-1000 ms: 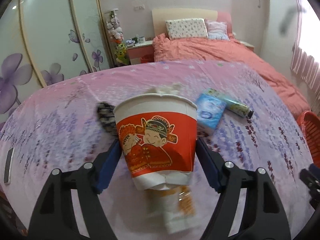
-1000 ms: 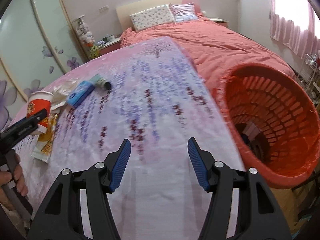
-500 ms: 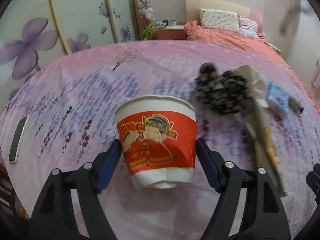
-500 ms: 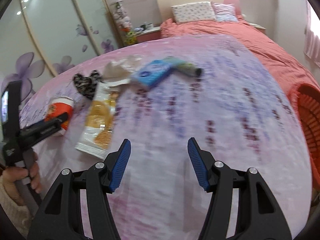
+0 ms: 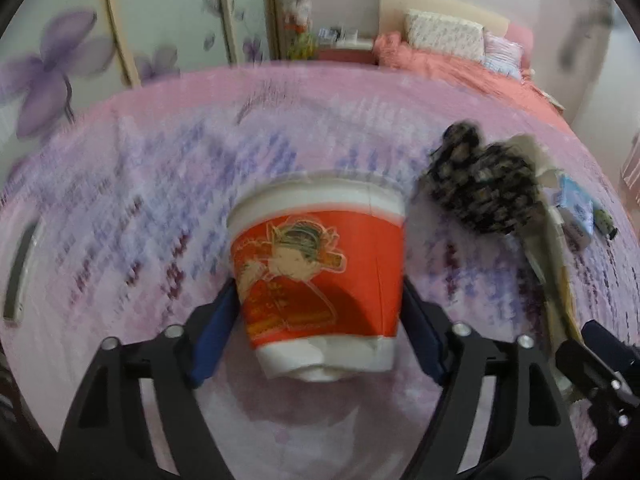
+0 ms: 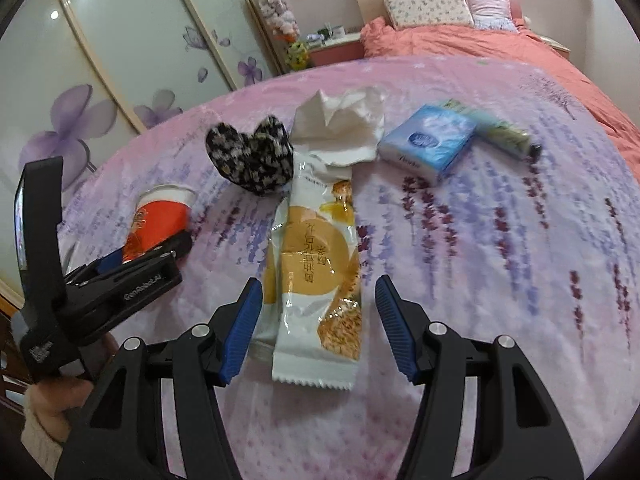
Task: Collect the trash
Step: 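Grasp the snack wrapper with the right tool while the left tool holds the cup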
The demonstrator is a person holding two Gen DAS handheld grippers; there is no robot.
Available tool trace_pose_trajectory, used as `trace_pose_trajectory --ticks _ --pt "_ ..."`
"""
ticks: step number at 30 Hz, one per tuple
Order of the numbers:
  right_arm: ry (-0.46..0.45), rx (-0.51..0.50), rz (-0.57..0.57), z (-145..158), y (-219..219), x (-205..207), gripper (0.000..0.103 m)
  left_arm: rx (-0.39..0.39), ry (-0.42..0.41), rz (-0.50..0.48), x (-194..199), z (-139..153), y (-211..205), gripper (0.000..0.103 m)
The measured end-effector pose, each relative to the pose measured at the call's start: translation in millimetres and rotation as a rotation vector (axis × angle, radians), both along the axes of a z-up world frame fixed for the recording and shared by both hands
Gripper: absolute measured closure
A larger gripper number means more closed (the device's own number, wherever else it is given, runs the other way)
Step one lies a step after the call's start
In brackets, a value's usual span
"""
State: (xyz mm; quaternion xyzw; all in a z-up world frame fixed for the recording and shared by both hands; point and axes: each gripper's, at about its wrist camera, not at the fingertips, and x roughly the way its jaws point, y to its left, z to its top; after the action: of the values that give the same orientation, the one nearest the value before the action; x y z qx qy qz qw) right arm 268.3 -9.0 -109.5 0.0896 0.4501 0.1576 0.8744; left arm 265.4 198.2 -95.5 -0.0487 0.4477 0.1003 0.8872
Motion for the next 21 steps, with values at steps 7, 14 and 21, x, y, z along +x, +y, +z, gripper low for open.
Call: trace_pose_trajectory --ticks 7,14,21 --pt "-0.058 -0.132 0.019 -0.3 -3.6 -11.3 0.068 0.0 0.002 0.004 0.7 -0.9 2.6 0.029" --pt "-0.054 -0.172 -0.092 -0.3 -65.1 -27.3 0.069 0.0 0.002 0.004 0.7 -1.2 3.0 0.029" --pt "-0.022 -0.184 -0.282 -1.9 -127.4 -15.7 0.067 0.0 0.002 0.004 0.7 -1.4 3.3 0.029"
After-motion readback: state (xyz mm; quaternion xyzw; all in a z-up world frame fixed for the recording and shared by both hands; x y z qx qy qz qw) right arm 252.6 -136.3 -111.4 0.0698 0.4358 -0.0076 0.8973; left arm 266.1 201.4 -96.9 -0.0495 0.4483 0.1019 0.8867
